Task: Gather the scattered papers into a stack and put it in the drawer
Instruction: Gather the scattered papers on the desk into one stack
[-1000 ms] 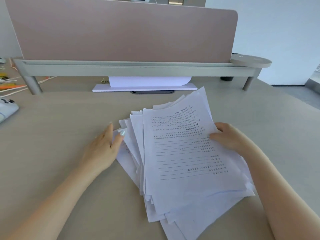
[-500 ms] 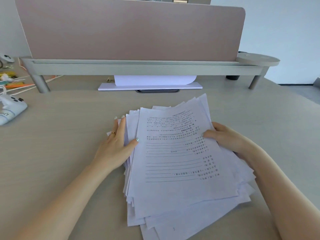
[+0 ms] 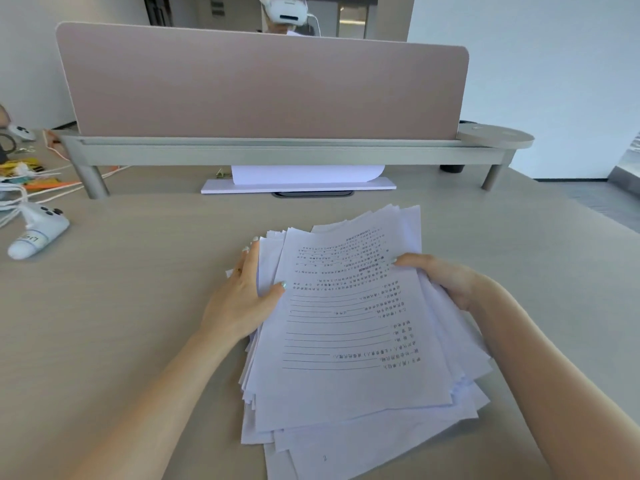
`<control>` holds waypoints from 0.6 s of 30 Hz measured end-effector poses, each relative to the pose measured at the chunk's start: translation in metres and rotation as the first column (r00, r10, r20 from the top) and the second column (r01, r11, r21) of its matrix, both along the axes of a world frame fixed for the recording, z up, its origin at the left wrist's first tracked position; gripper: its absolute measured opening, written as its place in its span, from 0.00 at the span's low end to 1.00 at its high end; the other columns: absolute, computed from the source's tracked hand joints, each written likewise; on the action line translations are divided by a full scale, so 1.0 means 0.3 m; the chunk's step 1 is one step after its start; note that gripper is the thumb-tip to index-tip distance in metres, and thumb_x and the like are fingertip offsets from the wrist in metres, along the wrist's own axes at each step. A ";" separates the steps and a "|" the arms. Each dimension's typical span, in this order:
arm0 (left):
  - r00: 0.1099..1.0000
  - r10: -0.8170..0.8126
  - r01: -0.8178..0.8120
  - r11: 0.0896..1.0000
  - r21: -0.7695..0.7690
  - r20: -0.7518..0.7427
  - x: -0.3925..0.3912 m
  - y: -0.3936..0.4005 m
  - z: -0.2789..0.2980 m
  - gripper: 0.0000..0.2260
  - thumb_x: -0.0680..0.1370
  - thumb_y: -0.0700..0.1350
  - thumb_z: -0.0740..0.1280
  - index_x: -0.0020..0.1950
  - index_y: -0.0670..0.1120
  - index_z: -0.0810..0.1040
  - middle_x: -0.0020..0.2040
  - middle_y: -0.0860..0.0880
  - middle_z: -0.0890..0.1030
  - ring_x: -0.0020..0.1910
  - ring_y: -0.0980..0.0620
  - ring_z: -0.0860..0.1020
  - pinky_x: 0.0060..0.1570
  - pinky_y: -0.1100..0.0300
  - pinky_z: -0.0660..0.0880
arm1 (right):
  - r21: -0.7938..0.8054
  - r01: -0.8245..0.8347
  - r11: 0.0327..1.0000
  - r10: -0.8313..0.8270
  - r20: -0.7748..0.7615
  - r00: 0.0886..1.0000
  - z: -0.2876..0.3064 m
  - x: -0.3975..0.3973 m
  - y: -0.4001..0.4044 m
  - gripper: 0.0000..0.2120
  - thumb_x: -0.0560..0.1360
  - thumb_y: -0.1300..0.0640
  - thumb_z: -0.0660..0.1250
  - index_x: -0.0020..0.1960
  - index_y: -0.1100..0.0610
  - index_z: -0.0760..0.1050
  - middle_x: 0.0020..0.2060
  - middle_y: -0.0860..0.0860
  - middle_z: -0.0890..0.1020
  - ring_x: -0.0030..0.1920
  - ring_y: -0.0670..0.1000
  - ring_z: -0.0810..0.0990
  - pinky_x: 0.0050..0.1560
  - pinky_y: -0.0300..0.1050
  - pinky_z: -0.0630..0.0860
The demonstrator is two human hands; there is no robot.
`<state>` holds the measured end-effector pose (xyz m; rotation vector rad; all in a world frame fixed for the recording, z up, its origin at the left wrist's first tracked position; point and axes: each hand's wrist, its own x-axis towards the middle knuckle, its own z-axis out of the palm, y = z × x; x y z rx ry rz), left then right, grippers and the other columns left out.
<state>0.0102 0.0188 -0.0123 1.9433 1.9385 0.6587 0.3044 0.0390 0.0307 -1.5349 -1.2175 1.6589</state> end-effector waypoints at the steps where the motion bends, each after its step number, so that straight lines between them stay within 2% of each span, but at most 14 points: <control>1: 0.999 -0.020 0.020 1.000 0.002 -0.037 0.003 0.001 0.001 0.35 0.77 0.56 0.58 0.76 0.58 0.38 0.79 0.54 0.48 0.75 0.47 0.59 0.59 0.52 0.68 | 0.003 0.043 0.999 -0.043 -0.050 0.998 0.006 0.002 0.006 0.14 0.75 0.52 0.62 0.52 0.59 0.79 0.41 0.56 0.86 0.38 0.55 0.85 0.40 0.47 0.81; 3: 0.991 -0.073 0.073 0.997 -0.003 -0.109 0.013 0.001 0.008 0.34 0.78 0.55 0.57 0.76 0.57 0.38 0.79 0.52 0.48 0.73 0.47 0.61 0.57 0.53 0.69 | 0.015 0.101 0.995 -0.099 -0.092 0.991 0.014 0.002 0.023 0.16 0.75 0.51 0.62 0.57 0.60 0.78 0.45 0.56 0.86 0.43 0.56 0.85 0.48 0.51 0.79; 5: 0.988 -0.096 0.096 0.995 -0.006 -0.118 0.016 -0.001 0.006 0.34 0.78 0.55 0.57 0.76 0.56 0.38 0.79 0.52 0.48 0.73 0.47 0.61 0.56 0.53 0.69 | 0.014 0.086 0.996 -0.085 -0.030 0.996 0.025 -0.013 0.025 0.15 0.76 0.53 0.62 0.58 0.59 0.77 0.46 0.55 0.86 0.44 0.55 0.85 0.49 0.50 0.79; 7: 0.993 -0.092 0.093 0.996 0.007 -0.079 0.014 -0.010 0.002 0.34 0.78 0.55 0.57 0.76 0.57 0.37 0.79 0.53 0.48 0.74 0.46 0.60 0.56 0.53 0.68 | -0.030 0.041 0.999 -0.039 0.058 0.998 0.030 -0.031 0.009 0.09 0.76 0.57 0.63 0.53 0.58 0.78 0.40 0.54 0.87 0.41 0.54 0.85 0.47 0.50 0.80; 8: 0.996 -0.081 0.081 0.997 0.014 -0.040 0.014 -0.020 0.001 0.35 0.78 0.56 0.57 0.76 0.58 0.36 0.79 0.53 0.48 0.75 0.46 0.59 0.57 0.52 0.68 | -0.049 0.021 0.999 -0.016 0.097 0.995 0.030 -0.036 -0.009 0.08 0.76 0.59 0.64 0.53 0.59 0.78 0.40 0.54 0.86 0.42 0.55 0.84 0.51 0.52 0.79; 10: 0.997 -0.039 0.038 0.999 0.029 0.063 0.010 -0.033 -0.006 0.37 0.77 0.58 0.58 0.75 0.58 0.36 0.79 0.53 0.49 0.75 0.47 0.58 0.61 0.49 0.68 | -0.039 0.055 0.998 -0.051 0.108 0.993 0.017 -0.027 -0.044 0.13 0.74 0.62 0.66 0.58 0.62 0.77 0.44 0.55 0.85 0.47 0.56 0.82 0.56 0.54 0.77; 11: 0.993 -0.008 0.005 0.999 0.032 0.119 0.010 -0.035 -0.009 0.39 0.76 0.60 0.60 0.76 0.57 0.36 0.79 0.52 0.50 0.75 0.47 0.60 0.62 0.48 0.68 | -0.027 0.093 0.995 -0.090 0.079 0.993 0.006 -0.012 -0.068 0.14 0.74 0.63 0.67 0.59 0.63 0.76 0.45 0.56 0.84 0.46 0.56 0.83 0.53 0.54 0.79; 13: 0.967 0.084 -0.085 0.996 -0.007 0.238 0.015 -0.032 -0.010 0.42 0.74 0.62 0.62 0.76 0.54 0.37 0.78 0.50 0.55 0.73 0.46 0.63 0.62 0.49 0.69 | -0.011 0.160 0.987 -0.160 -0.050 0.986 -0.017 0.025 -0.127 0.11 0.74 0.64 0.66 0.56 0.63 0.77 0.41 0.56 0.86 0.40 0.56 0.85 0.39 0.50 0.83; 14: 0.942 0.123 -0.117 0.992 -0.038 0.311 0.030 -0.027 -0.008 0.43 0.73 0.63 0.63 0.77 0.54 0.38 0.77 0.49 0.58 0.72 0.46 0.65 0.62 0.49 0.68 | 0.002 0.193 0.981 -0.191 -0.115 0.975 -0.023 0.053 -0.157 0.10 0.74 0.65 0.66 0.54 0.63 0.77 0.41 0.57 0.86 0.39 0.56 0.86 0.35 0.49 0.83; 16: 0.888 0.130 -0.101 0.991 -0.087 0.441 0.088 -0.022 0.000 0.41 0.73 0.62 0.63 0.77 0.52 0.44 0.74 0.50 0.64 0.70 0.46 0.67 0.62 0.50 0.68 | 0.049 0.247 0.968 -0.231 -0.218 0.948 -0.025 0.111 -0.210 0.14 0.71 0.65 0.69 0.57 0.63 0.77 0.48 0.59 0.85 0.45 0.58 0.85 0.39 0.52 0.83; 18: 0.853 0.054 -0.013 0.997 -0.082 0.518 0.182 -0.023 0.009 0.33 0.75 0.59 0.64 0.75 0.53 0.55 0.66 0.54 0.71 0.66 0.50 0.70 0.54 0.56 0.68 | 0.084 0.304 0.949 -0.274 -0.258 0.927 -0.024 0.176 -0.247 0.20 0.69 0.64 0.71 0.60 0.64 0.76 0.54 0.61 0.83 0.51 0.61 0.83 0.47 0.57 0.81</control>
